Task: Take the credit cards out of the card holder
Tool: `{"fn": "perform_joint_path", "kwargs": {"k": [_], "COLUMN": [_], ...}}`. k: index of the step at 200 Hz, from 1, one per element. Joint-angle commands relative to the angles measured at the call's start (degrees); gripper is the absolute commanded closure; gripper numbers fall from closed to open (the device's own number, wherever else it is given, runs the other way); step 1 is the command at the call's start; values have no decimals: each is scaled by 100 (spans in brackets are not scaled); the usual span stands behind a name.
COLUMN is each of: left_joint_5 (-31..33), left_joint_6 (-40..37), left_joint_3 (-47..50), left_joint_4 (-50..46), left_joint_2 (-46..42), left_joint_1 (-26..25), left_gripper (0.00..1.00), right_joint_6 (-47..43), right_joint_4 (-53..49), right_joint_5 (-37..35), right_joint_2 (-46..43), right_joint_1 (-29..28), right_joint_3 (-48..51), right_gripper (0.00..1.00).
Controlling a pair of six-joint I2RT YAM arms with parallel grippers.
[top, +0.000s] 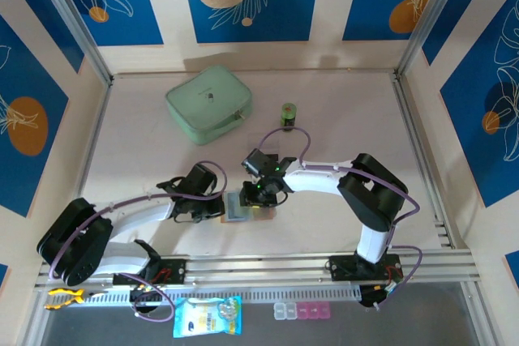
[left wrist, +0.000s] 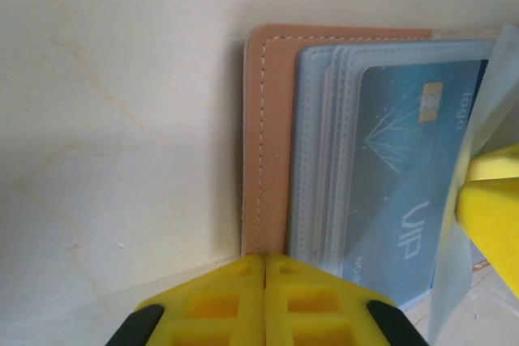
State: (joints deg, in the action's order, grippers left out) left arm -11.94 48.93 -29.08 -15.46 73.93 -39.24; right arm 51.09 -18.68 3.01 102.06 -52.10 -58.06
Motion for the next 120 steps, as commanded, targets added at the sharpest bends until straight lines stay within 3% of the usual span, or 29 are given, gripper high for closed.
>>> {"fn": "perform_joint_path", "kwargs": {"k": [1, 44, 70, 120], "left_joint_5": [58, 146, -40, -507], "left_joint_6": [-98, 93, 381, 722], "left_joint_3": [-5, -34, 43, 67], "left_joint_4": [-224, 17, 419, 1081], "left_joint_2": [-85, -606, -782, -477], "left_joint_1": [-15, -17, -17, -22], "left_gripper": [92, 86, 78, 72], "right_joint_6": [0, 23, 50, 67], "right_joint_4": [-37, 235, 299, 398], "right_joint_5": [88, 209, 227, 255], "right_joint_2": [-175, -215, -246, -300], "right_joint_1": [26, 44, 46, 74], "right_joint_3": [145, 339, 418, 489], "right_gripper": [71, 72, 73, 73]}}
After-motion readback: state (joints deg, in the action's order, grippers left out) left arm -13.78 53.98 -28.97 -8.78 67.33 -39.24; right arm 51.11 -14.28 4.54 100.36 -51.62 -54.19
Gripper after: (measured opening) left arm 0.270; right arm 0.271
